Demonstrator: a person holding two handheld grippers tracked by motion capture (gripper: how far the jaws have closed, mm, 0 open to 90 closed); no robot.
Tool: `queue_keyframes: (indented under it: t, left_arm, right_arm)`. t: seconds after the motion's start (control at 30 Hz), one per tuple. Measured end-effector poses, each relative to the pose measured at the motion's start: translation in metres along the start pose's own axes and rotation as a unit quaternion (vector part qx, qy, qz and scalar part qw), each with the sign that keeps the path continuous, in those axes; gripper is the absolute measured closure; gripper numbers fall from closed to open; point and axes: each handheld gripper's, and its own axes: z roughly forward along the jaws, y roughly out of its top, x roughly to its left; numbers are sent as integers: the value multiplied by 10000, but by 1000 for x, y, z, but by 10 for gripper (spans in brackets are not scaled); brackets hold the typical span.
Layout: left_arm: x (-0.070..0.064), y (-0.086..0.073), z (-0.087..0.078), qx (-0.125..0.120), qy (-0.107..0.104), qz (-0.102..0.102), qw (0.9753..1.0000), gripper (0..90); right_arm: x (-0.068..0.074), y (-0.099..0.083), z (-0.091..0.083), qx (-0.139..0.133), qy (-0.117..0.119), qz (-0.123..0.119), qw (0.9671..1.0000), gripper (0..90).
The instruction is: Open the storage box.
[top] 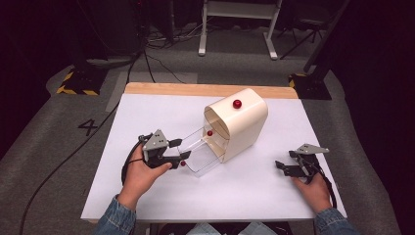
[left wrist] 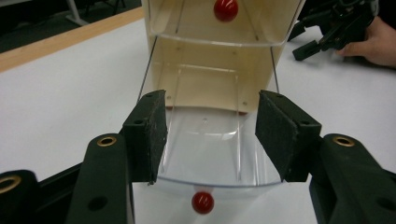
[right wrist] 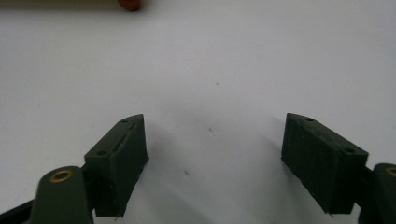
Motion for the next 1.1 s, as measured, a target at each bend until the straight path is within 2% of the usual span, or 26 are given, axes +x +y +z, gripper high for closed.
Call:
queue_keyframes:
  t: [0.07,0.23,0.43,0.6,0.77,0.83,0.93,1.03,1.1]
  left_arm:
    - [-2,9,3,-139,-117,21,9998,440]
    - [-2,23,12,-372,-226,65,9990,468]
    - [-3,35,31,-531,-424,87,9976,487]
    - [0,39,48,-482,-483,110,9976,514]
    - [3,38,59,-475,-543,35,9974,552]
    - [4,38,62,-474,-596,6,9971,610]
    - [4,38,62,-425,-528,54,9977,713]
    - [5,37,62,-464,-561,20,9973,733]
    - [4,37,62,-456,-498,71,9977,734]
  right_arm:
    - [0,0,0,3,0,-4,10000,225]
    - [0,0,0,4,-3,-7,10000,225]
    - [0,0,0,5,-4,-3,10000,223]
    - [0,0,0,6,-29,-14,10000,217]
    - [0,0,0,4,-40,-15,10000,215]
    - [1,0,0,2,-41,-17,10000,214]
    - [1,0,0,5,-42,-13,10000,213]
    - [0,0,0,7,-41,-8,10000,213]
    - [0,0,0,8,-41,-10,10000,212]
